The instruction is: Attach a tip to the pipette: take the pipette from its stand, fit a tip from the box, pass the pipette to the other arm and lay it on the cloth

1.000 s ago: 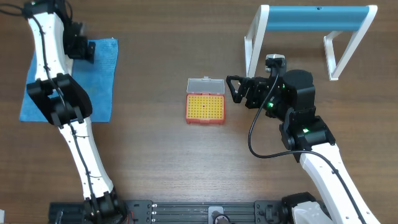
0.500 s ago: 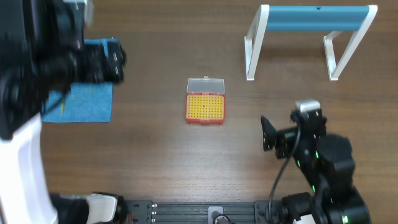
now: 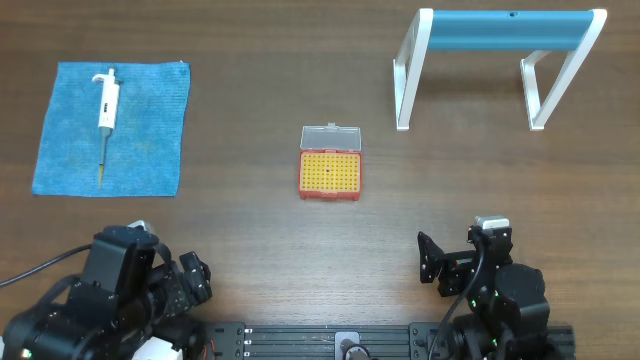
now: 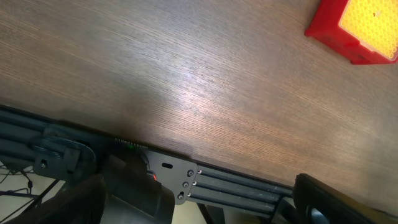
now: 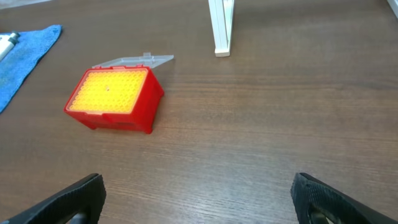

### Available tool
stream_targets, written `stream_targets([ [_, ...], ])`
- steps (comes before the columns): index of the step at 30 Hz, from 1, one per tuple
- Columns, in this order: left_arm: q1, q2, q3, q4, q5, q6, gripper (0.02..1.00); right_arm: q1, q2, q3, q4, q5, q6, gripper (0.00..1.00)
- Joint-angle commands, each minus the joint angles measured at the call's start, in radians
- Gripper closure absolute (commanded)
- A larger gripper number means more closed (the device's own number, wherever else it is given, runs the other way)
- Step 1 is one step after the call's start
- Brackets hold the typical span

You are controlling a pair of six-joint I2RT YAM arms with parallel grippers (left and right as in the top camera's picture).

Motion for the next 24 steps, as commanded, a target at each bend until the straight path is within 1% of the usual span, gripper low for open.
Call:
stream_targets([
  [1, 0.000, -0.011, -0.008, 0.003, -0.015, -0.013, 0.058, 0.000, -0.007, -0.004, -0.003, 0.008, 0.011, 0.027],
  [2, 0.000, -0.011, -0.008, 0.002, -0.017, -0.012, 0.023, 0.000, -0.007, -0.004, -0.003, 0.008, 0.011, 0.027],
  [4, 0.007, -0.039, -0.014, 0.002, -0.035, -0.012, 0.023, 0.000, -0.007, -0.004, -0.003, 0.008, 0.011, 0.029],
  [5, 0.046, -0.075, -0.014, 0.042, -0.045, -0.001, 0.023, 0.000, -0.007, -0.004, -0.003, 0.008, 0.011, 0.027],
  [7, 0.168, -0.182, -0.038, 0.292, -0.033, 0.212, 0.023, 0.000, -0.007, -0.004, -0.003, 0.008, 0.011, 0.027],
  [8, 0.227, -0.249, -0.080, 0.486, -0.034, 0.338, 0.023, 0.000, -0.007, -0.004, -0.003, 0.008, 0.011, 0.027],
  [9, 0.257, -0.293, -0.137, 0.647, -0.034, 0.427, 0.023, 0.000, -0.007, -0.004, -0.003, 0.008, 0.011, 0.027],
  [10, 0.270, -0.318, -0.188, 0.756, -0.034, 0.478, 0.023, 0.000, -0.007, -0.004, -0.003, 0.008, 0.011, 0.027],
  [11, 0.277, -0.353, -0.286, 0.919, -0.038, 0.534, 0.023, 0.000, -0.007, -0.004, -0.003, 0.008, 0.011, 0.027],
  [12, 0.277, -0.385, -0.395, 1.064, -0.043, 0.546, 0.023, 0.000, -0.007, -0.004, -0.003, 0.008, 0.011, 0.027],
  [13, 0.277, -0.425, -0.547, 1.280, -0.045, 0.546, 0.023, 0.000, -0.007, -0.004, -0.003, 0.008, 0.011, 0.029],
  [15, 0.277, -0.515, -0.788, 1.608, -0.045, 0.546, 0.023, 0.000, -0.007, -0.004, -0.003, 0.008, 0.011, 0.027],
  [16, 0.282, -0.583, -0.879, 1.653, -0.044, 0.545, 0.023, 0.000, -0.007, -0.004, -0.003, 0.008, 0.011, 0.027],
  [18, 0.312, -0.648, -0.937, 1.632, -0.042, 0.546, 0.023, 0.000, -0.007, -0.004, -0.003, 0.008, 0.011, 0.027],
  [22, 0.315, -0.663, -1.022, 1.618, -0.041, 0.546, 0.023, 0.000, -0.007, -0.004, -0.003, 0.008, 0.011, 0.027],
  [23, 0.315, -0.663, -1.042, 1.619, -0.019, 0.545, 0.020, 0.000, -0.007, -0.004, -0.003, 0.008, 0.011, 0.027],
  [24, 0.315, -0.663, -1.067, 1.620, 0.065, 0.545, 0.020, 0.000, -0.007, -0.004, -0.003, 0.008, 0.011, 0.027],
])
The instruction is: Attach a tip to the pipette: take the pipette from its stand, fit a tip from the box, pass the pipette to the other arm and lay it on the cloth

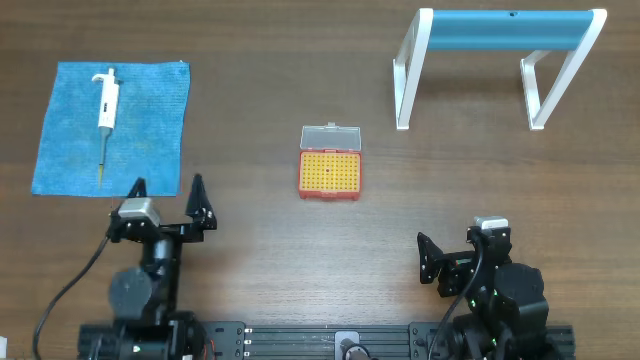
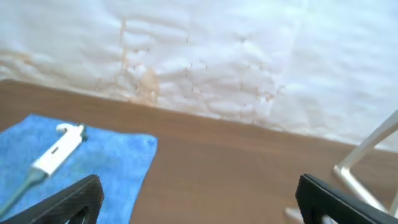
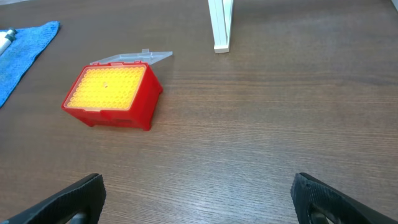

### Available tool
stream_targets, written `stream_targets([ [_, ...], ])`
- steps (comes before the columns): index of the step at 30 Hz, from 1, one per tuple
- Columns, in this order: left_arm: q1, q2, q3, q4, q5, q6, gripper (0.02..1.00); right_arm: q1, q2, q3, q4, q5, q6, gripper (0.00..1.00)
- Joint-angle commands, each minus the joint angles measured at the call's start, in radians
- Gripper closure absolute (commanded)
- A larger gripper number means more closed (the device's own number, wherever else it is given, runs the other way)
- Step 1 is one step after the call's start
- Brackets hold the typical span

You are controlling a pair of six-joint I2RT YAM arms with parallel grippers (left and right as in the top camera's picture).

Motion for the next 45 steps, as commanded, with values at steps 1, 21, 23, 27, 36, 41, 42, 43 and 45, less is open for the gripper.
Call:
stream_targets([
  [1, 0.004, -0.012, -0.080, 0.015, 0.114, 0.019, 0.020, 0.001, -0.007, 0.000, 0.004, 0.008, 0.011, 0.027],
  [21, 0.004, -0.010, -0.080, -0.050, 0.072, 0.019, 0.023, -0.134, -0.008, -0.017, 0.193, 0.258, 0.007, 0.027],
  [23, 0.004, -0.010, -0.080, -0.050, 0.072, 0.019, 0.023, -0.253, -0.033, -0.113, 0.460, 0.306, -0.030, 0.027],
  [27, 0.004, -0.010, -0.080, -0.050, 0.072, 0.019, 0.023, -0.272, -0.091, -0.341, 0.878, 0.281, -0.030, 0.027],
  [36, 0.004, -0.010, -0.080, -0.050, 0.072, 0.019, 0.023, -0.272, -0.091, -0.425, 0.816, 0.071, -0.231, 0.027],
  [41, 0.004, -0.010, -0.080, -0.050, 0.072, 0.019, 0.023, -0.272, -0.091, -0.425, 0.816, 0.071, -0.233, 0.027],
  [42, 0.004, -0.010, -0.080, -0.050, 0.072, 0.019, 0.023, -0.272, -0.091, -0.425, 0.816, 0.071, -0.233, 0.038],
  [43, 0.004, -0.010, -0.080, -0.050, 0.072, 0.019, 0.023, -0.272, -0.091, -0.425, 0.816, 0.071, -0.233, 0.027],
  [45, 0.004, -0.010, -0.080, -0.050, 0.072, 0.019, 0.023, -0.272, -0.091, -0.425, 0.816, 0.071, -0.233, 0.027],
])
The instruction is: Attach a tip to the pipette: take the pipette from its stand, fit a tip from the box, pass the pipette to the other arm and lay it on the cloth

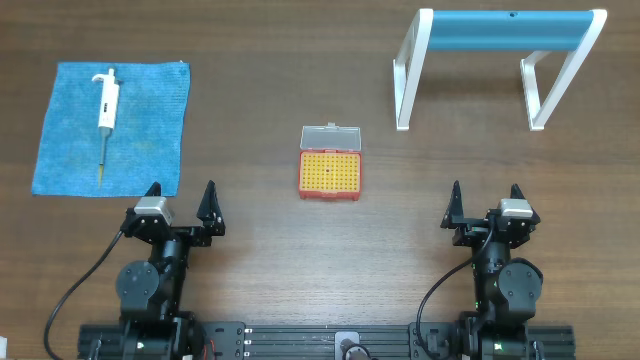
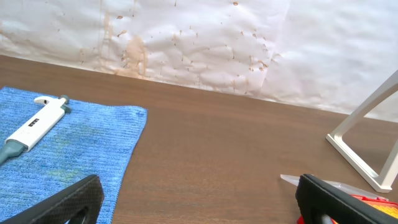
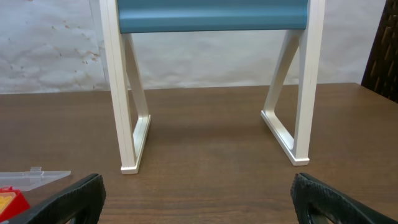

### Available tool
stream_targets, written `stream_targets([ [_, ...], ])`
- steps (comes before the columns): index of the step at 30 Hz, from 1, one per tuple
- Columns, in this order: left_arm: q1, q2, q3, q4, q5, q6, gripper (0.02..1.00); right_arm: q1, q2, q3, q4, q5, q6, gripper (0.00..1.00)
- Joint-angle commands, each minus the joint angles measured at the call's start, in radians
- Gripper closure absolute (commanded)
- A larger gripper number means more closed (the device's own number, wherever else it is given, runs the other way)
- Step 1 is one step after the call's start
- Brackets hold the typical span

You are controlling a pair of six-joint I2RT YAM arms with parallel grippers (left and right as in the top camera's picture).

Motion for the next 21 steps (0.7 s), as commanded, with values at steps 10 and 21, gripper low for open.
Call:
stream_targets([
  [10, 0.003, -0.007, -0.002, -0.005, 0.004, 0.012, 0.023, -0.016, -0.007, -0.003, -0.004, -0.013, -0.014, 0.027],
  [21, 0.003, -0.007, -0.002, -0.005, 0.004, 0.012, 0.020, -0.016, -0.007, -0.003, -0.004, -0.013, -0.014, 0.027],
])
